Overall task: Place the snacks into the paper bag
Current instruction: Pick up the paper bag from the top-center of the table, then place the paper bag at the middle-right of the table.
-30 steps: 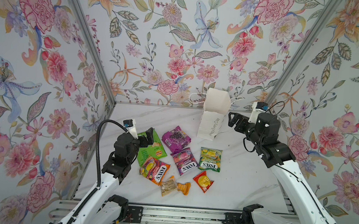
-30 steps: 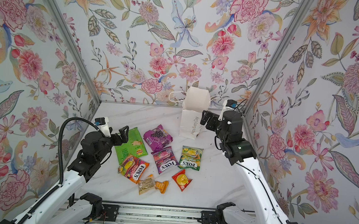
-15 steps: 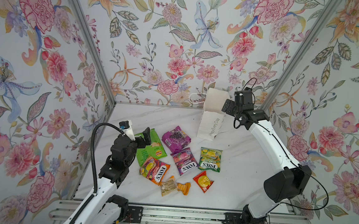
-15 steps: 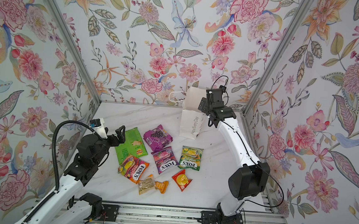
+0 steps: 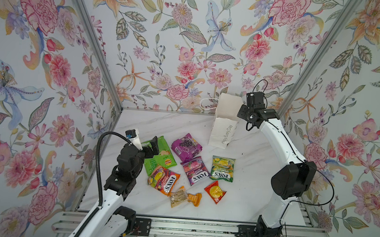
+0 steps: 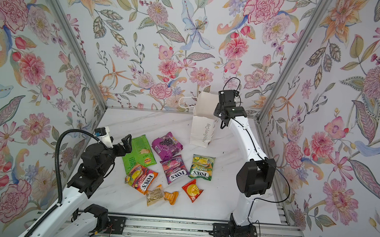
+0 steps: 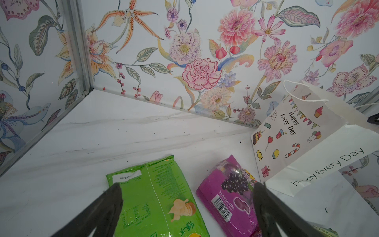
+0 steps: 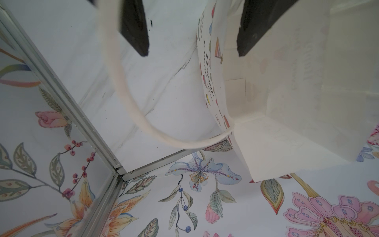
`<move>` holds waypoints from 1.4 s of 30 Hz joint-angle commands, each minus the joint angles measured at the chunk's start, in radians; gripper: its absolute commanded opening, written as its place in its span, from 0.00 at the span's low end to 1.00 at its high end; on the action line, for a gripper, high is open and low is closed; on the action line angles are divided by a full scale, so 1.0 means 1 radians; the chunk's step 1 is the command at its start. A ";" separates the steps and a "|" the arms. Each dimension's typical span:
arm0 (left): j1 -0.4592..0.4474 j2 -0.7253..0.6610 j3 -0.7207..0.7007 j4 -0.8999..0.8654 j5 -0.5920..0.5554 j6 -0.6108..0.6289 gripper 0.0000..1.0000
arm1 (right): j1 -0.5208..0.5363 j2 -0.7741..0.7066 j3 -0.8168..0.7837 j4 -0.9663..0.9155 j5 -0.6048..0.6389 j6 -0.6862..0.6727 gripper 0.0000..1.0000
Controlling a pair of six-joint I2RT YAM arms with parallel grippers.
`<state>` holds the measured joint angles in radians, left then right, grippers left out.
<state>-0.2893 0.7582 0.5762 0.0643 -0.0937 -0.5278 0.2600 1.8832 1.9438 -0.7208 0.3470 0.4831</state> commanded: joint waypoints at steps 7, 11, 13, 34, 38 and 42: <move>-0.009 0.012 -0.004 -0.014 -0.012 0.008 1.00 | -0.001 0.084 0.125 -0.087 -0.037 -0.074 0.44; -0.009 0.027 0.002 -0.024 0.002 0.001 0.99 | -0.014 0.106 0.146 -0.113 -0.084 -0.084 0.37; -0.009 0.029 0.003 -0.027 0.003 0.001 0.99 | -0.018 0.106 0.145 -0.117 -0.107 -0.086 0.32; -0.001 0.212 0.158 -0.100 0.179 -0.013 0.99 | -0.261 -0.221 -0.088 0.047 -0.345 -0.049 0.00; -0.004 0.277 0.183 -0.126 0.204 -0.017 1.00 | -0.344 -0.339 -0.219 0.048 -0.438 -0.048 0.00; -0.007 0.342 0.202 -0.153 0.197 -0.015 0.99 | -0.390 -0.485 -0.378 0.046 -0.478 -0.050 0.00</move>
<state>-0.2893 1.0649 0.7448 -0.0326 0.0799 -0.5426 -0.1173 1.4651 1.6459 -0.6781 -0.0521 0.4229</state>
